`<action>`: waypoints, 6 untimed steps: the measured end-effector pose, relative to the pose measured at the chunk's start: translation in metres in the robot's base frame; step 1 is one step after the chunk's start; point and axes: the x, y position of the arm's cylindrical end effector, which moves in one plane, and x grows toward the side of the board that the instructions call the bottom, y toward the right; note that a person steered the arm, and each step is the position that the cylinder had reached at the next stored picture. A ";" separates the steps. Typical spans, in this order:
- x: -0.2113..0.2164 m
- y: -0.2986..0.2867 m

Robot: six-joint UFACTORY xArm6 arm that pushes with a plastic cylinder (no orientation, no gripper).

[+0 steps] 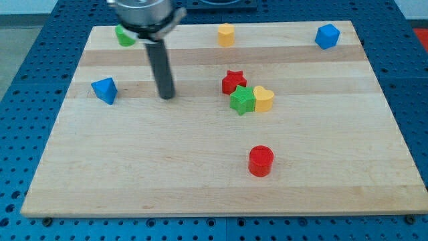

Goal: Push the green star along with the yellow heart towards the center right

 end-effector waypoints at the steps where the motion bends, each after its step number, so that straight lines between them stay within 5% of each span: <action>1: 0.000 0.044; 6: 0.069 0.198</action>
